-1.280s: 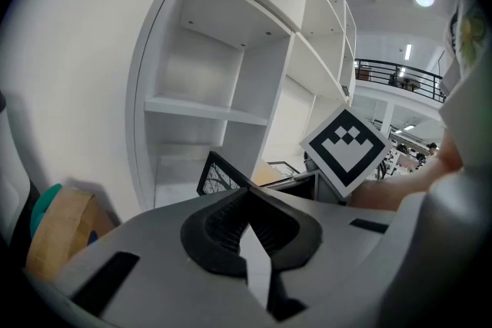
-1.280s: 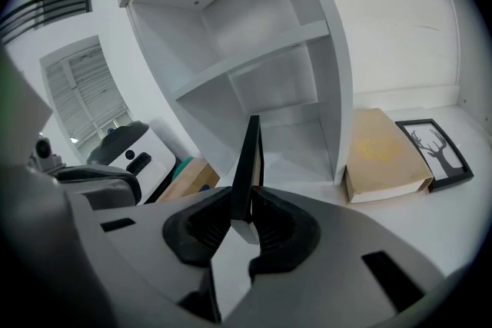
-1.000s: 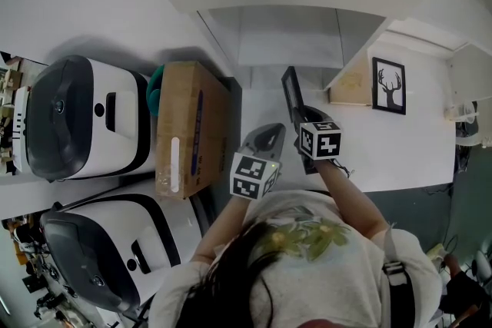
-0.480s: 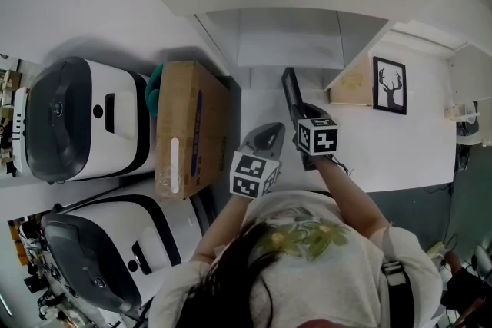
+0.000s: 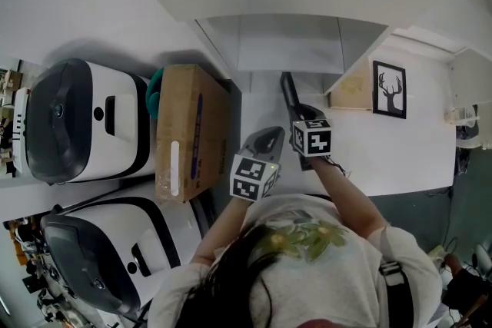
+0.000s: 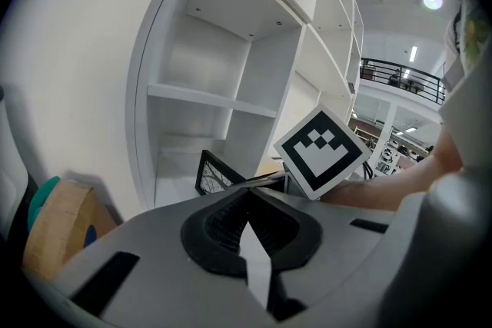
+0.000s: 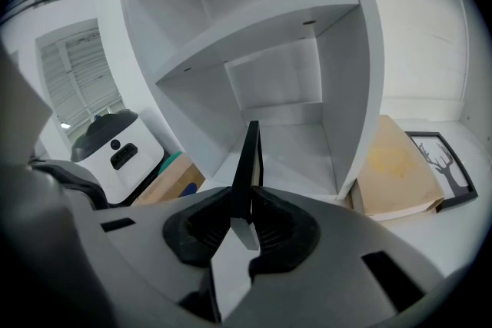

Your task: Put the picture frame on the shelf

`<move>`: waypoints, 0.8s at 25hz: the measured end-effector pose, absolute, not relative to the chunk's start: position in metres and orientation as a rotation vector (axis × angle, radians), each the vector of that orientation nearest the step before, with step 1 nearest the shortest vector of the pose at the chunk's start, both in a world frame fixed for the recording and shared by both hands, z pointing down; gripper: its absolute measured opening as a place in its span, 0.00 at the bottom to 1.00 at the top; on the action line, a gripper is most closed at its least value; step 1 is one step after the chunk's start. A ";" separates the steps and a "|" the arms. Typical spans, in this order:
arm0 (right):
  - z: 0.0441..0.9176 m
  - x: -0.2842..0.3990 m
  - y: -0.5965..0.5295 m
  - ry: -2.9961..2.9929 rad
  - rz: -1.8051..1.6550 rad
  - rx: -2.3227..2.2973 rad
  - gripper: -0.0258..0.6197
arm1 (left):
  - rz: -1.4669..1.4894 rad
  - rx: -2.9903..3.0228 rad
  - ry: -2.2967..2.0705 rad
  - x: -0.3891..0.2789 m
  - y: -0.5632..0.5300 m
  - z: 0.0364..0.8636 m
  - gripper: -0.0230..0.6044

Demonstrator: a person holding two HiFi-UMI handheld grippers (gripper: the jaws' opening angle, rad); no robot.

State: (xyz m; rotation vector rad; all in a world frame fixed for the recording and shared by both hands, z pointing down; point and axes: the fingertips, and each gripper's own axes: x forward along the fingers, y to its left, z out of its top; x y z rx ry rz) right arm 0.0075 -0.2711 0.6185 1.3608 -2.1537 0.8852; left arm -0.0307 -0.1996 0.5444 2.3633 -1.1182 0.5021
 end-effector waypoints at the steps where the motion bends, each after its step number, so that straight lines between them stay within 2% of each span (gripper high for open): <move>1: 0.619 0.007 -0.272 -2.155 0.881 1.361 0.18 | 0.503 2.362 -1.120 -0.031 -0.200 0.545 0.08; 20: 0.624 0.005 -0.286 -2.144 0.804 1.402 0.18 | 0.515 2.358 -1.138 -0.038 -0.208 0.546 0.08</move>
